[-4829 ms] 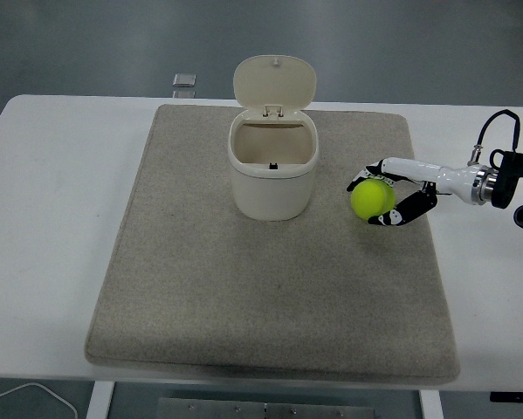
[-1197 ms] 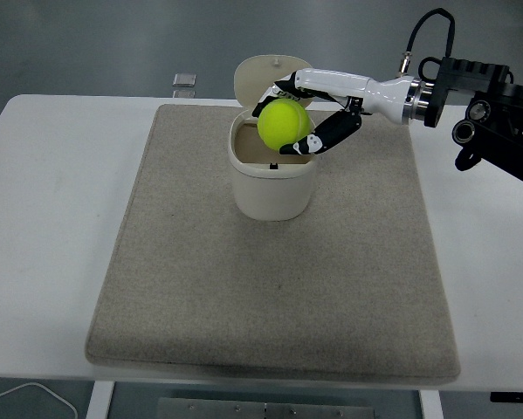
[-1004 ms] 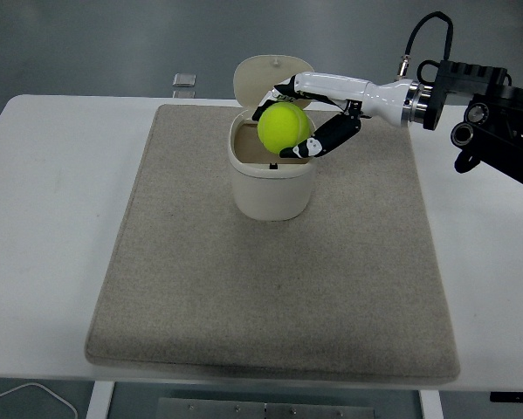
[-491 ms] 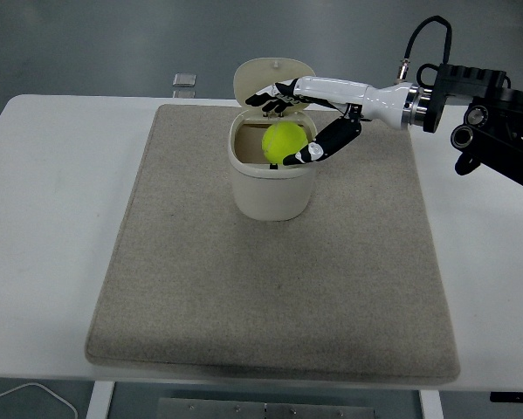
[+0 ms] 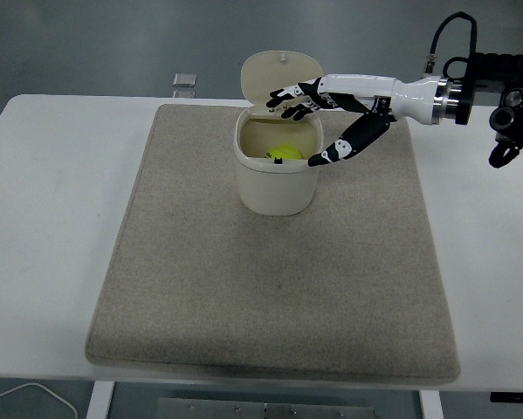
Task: Pick up the tennis ball and place it in the box.
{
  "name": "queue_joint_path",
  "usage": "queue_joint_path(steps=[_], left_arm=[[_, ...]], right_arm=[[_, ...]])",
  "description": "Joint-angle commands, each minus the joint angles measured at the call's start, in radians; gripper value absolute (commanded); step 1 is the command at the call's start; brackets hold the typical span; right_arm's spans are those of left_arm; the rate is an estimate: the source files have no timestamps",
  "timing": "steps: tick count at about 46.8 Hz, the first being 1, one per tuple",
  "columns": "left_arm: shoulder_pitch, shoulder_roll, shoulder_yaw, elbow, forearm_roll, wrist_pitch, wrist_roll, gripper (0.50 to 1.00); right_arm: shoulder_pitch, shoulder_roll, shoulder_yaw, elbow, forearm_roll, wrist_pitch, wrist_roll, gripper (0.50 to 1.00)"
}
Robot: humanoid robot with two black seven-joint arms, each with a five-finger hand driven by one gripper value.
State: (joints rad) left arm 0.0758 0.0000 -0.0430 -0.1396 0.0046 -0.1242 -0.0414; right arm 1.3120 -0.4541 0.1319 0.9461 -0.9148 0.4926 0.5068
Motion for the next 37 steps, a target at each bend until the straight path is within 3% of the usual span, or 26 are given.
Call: queue_joint_path(steps=[1, 7, 13, 25, 37], left_arm=[[0.001, 0.000, 0.000, 0.000, 0.000, 0.000, 0.000, 0.996], [-0.001, 0.000, 0.000, 0.000, 0.000, 0.000, 0.000, 0.996], [0.001, 0.000, 0.000, 0.000, 0.000, 0.000, 0.000, 0.996], [-0.001, 0.000, 0.000, 0.000, 0.000, 0.000, 0.000, 0.996], [-0.001, 0.000, 0.000, 0.000, 0.000, 0.000, 0.000, 0.996]], right_arm=[[0.006, -0.041, 0.000, 0.011, 0.040, 0.047, -0.008, 0.893], [0.007, -0.110, 0.000, 0.022, 0.086, 0.118, -0.016, 0.895], [0.006, -0.155, -0.003, 0.025, 0.152, 0.118, -0.019, 0.905], [-0.022, -0.212, -0.003, 0.002, 0.267, 0.118, -0.080, 0.909], [-0.066, -0.198, -0.006, -0.113, 0.517, 0.118, -0.171, 0.909]])
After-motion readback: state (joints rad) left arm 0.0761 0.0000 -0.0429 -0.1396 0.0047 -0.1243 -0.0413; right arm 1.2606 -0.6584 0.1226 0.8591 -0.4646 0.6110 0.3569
